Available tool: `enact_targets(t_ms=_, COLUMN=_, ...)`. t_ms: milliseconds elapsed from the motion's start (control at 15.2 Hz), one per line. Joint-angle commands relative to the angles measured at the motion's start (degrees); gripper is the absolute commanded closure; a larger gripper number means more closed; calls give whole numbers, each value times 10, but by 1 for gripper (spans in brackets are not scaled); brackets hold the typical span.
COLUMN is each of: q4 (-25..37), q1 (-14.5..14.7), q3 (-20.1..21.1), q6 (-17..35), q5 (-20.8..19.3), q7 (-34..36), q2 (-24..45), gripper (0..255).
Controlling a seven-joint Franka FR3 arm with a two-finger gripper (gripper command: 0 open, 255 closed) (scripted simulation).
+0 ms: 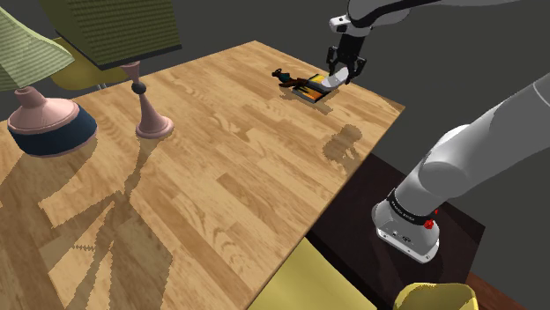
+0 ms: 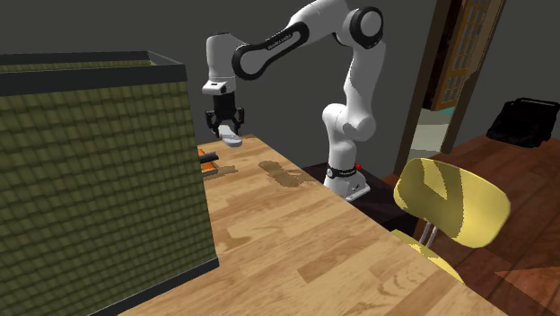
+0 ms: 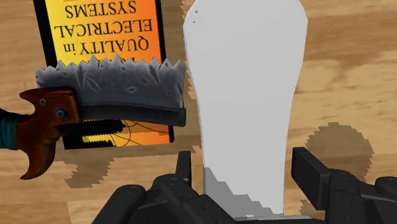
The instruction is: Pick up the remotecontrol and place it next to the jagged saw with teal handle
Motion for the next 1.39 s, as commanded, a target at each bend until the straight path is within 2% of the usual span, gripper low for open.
enact_targets(t_ms=0, q4=8, q1=-10, q3=-19, q6=6, q5=-1, q7=-31, q2=14, gripper=255)
enact_targets(t_ms=660, q4=105, q1=-61, q3=-112, q6=-1, q5=27, q7=-191, q2=104, gripper=255)
enact_targets(t_ms=1320, q4=58, q1=-63, q3=-116, q6=75, q5=43, q7=-203, q2=136, gripper=255)
